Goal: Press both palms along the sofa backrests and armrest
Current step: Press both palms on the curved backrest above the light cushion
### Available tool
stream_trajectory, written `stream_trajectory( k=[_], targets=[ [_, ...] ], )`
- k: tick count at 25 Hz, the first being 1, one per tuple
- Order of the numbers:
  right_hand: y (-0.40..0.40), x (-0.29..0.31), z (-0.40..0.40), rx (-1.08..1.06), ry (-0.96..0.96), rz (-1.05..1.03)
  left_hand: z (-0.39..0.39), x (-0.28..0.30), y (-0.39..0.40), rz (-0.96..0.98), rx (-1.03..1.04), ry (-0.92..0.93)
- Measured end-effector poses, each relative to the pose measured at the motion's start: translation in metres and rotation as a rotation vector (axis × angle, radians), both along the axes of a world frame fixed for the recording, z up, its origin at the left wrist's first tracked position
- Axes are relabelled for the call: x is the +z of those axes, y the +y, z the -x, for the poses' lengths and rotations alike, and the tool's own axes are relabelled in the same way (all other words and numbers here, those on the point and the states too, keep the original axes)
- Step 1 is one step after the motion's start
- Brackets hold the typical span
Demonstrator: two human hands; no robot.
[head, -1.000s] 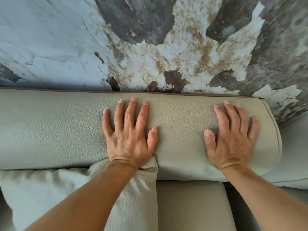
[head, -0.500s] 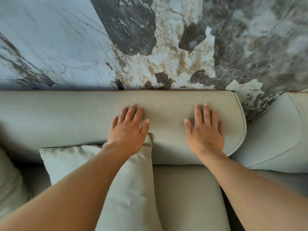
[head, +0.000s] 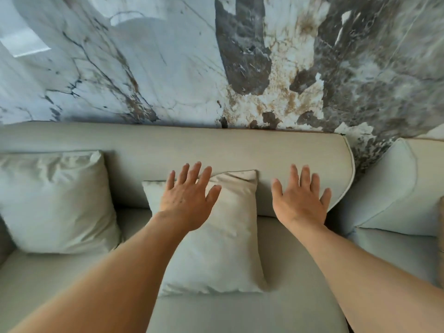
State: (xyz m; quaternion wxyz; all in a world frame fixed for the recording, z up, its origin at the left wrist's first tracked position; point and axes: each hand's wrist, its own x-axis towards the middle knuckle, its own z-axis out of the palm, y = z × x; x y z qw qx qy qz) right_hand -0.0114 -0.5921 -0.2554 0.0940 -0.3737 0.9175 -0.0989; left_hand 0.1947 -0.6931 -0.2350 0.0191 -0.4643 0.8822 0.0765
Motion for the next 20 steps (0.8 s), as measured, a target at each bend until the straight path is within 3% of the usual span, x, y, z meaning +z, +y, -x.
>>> stream_trajectory(
  k=[11,20],
  targets=[
    [0.035,0.059,-0.277,0.118,0.103,0.018,-0.298,0.037,0.056,0.101,0.117,0.055],
    [-0.021,0.047,-0.446,0.282,0.115,0.065,-0.497,0.039,0.033,0.241,0.216,-0.060]
  ],
)
